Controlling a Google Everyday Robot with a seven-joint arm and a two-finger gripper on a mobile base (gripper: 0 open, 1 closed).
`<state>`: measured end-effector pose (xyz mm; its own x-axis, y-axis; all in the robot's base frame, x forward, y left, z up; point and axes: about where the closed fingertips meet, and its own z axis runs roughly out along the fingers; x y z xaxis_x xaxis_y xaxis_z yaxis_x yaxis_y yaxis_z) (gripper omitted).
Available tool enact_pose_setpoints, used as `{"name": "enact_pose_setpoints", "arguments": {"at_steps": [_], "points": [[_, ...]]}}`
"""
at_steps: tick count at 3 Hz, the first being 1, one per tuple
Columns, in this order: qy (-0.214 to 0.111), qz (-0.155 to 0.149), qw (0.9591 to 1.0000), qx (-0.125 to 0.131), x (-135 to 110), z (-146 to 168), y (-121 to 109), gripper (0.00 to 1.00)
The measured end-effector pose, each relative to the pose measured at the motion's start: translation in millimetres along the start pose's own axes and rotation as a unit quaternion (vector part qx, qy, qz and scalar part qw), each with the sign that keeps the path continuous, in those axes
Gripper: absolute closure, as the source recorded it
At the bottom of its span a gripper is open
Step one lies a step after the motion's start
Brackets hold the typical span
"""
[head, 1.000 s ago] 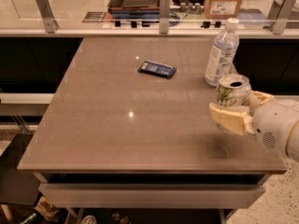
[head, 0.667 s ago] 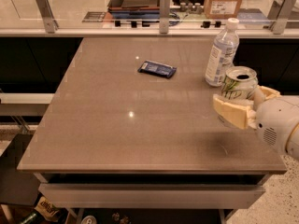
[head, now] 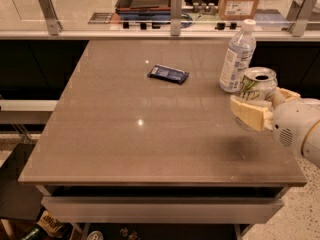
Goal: Move 7up can near blue plastic bottle
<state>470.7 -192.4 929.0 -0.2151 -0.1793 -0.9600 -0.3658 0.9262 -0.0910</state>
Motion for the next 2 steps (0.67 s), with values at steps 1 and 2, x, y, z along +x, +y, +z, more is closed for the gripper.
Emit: {"name": "enact_pose_setpoints", "arguments": {"at_steps": [1, 2], "points": [[-0.002, 0.016, 0.9990, 0.042, -2.0, 20.7, -22.9, 1.00], [0.000, 0.026, 0.9972, 0.070, -1.0, 36.7, -38.7, 1.00]]}}
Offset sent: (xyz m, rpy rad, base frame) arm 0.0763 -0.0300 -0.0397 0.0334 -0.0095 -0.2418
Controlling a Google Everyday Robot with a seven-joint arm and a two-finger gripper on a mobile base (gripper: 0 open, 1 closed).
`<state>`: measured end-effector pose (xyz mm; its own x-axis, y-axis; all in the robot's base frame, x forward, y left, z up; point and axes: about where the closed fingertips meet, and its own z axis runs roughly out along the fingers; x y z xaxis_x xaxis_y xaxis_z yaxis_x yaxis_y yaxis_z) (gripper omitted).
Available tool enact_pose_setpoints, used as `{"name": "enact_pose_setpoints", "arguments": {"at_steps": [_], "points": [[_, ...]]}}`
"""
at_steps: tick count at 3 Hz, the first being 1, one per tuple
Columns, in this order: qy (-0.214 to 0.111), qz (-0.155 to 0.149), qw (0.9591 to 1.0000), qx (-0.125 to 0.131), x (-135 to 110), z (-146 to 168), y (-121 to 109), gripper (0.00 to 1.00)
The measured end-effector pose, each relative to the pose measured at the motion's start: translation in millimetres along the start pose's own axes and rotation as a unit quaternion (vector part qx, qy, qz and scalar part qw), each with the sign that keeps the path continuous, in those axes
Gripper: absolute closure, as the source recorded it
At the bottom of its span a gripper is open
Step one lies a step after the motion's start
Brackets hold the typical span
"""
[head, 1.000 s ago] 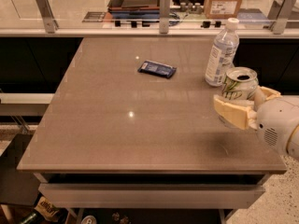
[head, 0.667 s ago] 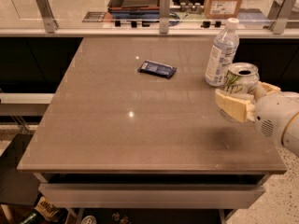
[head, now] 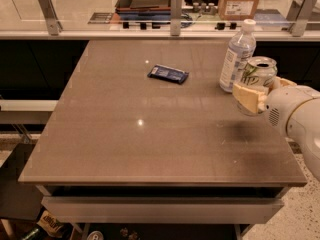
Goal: Move 7up can near blue plastic bottle
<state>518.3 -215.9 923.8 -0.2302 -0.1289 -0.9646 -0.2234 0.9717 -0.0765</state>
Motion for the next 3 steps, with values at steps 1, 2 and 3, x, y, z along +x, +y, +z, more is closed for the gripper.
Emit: {"name": "enact_pose_setpoints", "arguments": {"at_steps": [1, 2, 3], "points": [[0.003, 0.016, 0.9996, 0.023, 6.0, 18.3, -11.3, 1.00], [-0.013, 0.025, 0.9989, 0.038, 6.8, 35.2, -26.8, 1.00], [-0.031, 0.030, 0.9984, 0.036, 14.8, 52.6, -21.7, 1.00]]}}
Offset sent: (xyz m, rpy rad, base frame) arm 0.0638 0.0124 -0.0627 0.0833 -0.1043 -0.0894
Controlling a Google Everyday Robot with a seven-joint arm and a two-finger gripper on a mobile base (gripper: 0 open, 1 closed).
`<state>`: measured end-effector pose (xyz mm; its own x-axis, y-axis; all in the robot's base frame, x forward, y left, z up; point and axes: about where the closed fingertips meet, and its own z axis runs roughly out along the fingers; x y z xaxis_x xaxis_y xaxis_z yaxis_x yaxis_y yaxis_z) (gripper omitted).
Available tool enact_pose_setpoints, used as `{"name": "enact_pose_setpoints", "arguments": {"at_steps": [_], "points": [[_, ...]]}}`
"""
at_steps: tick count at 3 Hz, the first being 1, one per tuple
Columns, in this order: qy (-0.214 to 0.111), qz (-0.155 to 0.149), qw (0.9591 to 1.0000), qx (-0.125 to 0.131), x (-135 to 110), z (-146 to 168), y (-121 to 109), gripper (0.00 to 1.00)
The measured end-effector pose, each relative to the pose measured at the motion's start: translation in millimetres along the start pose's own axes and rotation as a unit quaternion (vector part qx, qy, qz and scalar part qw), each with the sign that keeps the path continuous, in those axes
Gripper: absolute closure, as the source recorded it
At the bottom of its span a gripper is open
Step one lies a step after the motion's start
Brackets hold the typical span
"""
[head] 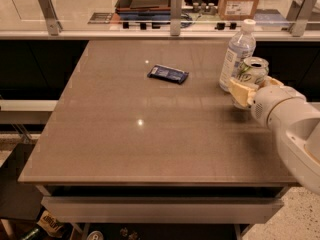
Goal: Move 7up can near blue plastic bottle
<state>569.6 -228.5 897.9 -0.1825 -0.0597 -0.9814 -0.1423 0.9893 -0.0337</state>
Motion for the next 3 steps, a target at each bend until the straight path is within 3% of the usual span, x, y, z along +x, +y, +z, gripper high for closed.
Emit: {"name": "enact_pose_setpoints", "arguments": {"at_steps": [1, 3], "points": [[-0.011, 0.006, 0.9999, -0.010, 16.0, 11.8, 18.3, 1.00], [-0.008, 0.004, 0.9999, -0.012, 32.8, 23.3, 34.5, 0.61]]}}
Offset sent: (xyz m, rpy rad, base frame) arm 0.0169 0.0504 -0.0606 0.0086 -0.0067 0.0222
